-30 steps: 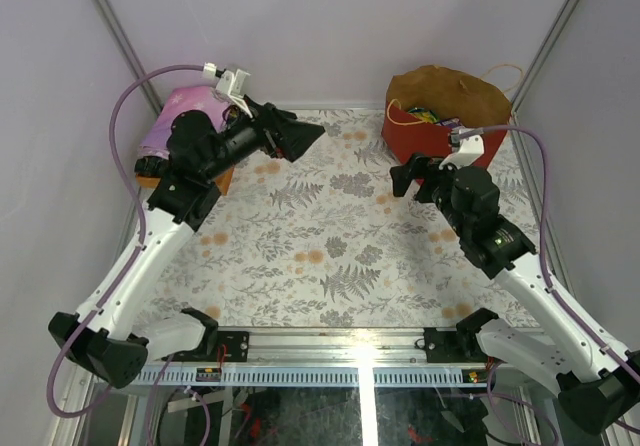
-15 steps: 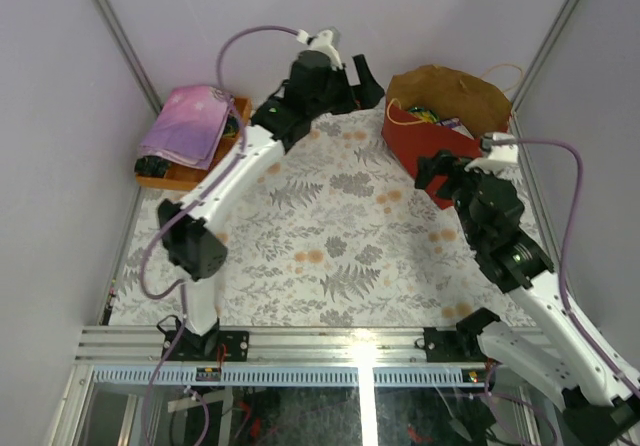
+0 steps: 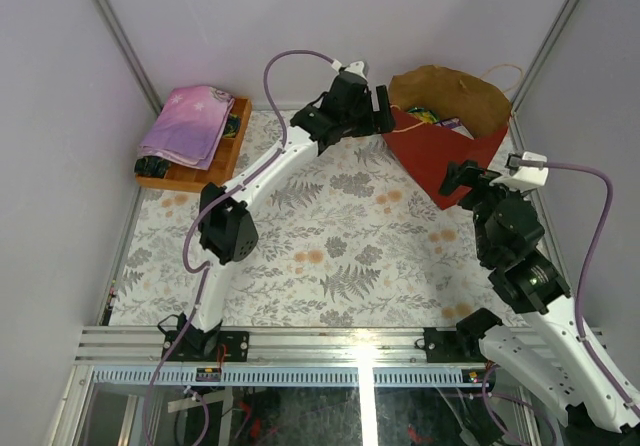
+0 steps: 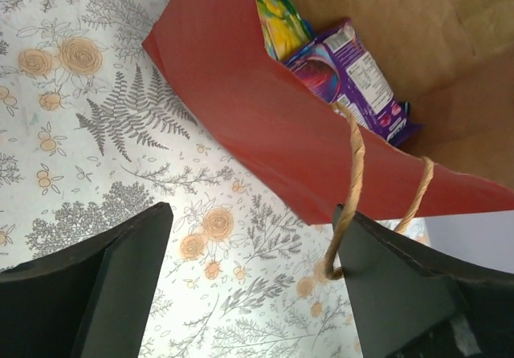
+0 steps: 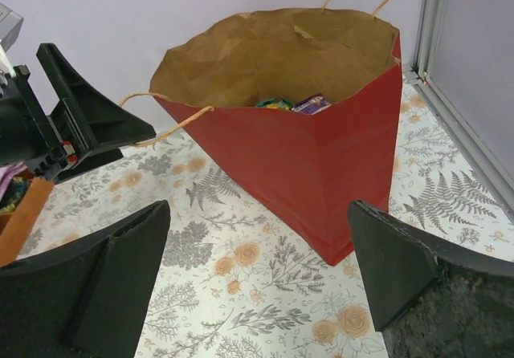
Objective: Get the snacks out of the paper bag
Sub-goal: Adjust the paper bag at the center of the board.
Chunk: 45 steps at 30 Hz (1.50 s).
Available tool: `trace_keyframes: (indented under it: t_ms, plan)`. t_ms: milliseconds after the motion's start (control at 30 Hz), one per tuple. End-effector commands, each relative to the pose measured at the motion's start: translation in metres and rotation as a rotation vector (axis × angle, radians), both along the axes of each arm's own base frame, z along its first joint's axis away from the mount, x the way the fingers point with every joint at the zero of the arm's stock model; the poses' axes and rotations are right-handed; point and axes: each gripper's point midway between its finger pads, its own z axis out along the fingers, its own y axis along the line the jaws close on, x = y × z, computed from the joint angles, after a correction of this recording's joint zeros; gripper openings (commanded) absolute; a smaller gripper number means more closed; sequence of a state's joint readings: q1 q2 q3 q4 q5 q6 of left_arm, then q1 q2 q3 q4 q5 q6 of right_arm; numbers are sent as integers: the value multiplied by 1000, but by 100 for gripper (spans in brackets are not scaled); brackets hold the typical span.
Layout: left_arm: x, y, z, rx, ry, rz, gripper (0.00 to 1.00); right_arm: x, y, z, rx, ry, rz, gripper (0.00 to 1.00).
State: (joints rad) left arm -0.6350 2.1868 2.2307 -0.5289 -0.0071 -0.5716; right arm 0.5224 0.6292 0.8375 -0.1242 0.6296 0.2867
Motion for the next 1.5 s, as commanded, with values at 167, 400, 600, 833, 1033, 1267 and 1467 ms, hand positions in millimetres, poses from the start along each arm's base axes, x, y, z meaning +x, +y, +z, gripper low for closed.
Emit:
trace_keyframes:
  t_ms: [167, 400, 600, 833, 1033, 1267, 1467]
  plan:
    - [-7, 15, 2, 22, -36, 45, 6, 8, 0, -4, -21, 9, -22, 99]
    - [-23, 80, -76, 66, 107, 165, 0, 13, 3, -9, -27, 25, -18, 99]
    - [-49, 121, -131, 101, 205, 228, 0, 21, 12, -13, -19, 44, 2, 99]
    - [-81, 134, -180, 112, 311, 243, 0, 30, 26, -19, -10, 76, 45, 99]
    - [-86, 136, -161, 96, 260, 222, 0, 34, 32, -20, -10, 88, 64, 99]
    - [-98, 138, -146, 102, 218, 161, 65, 43, 68, -28, -27, 128, 233, 100]
    - [-108, 151, -133, 96, 182, 197, 100, 57, 99, -59, -96, 264, 336, 100]
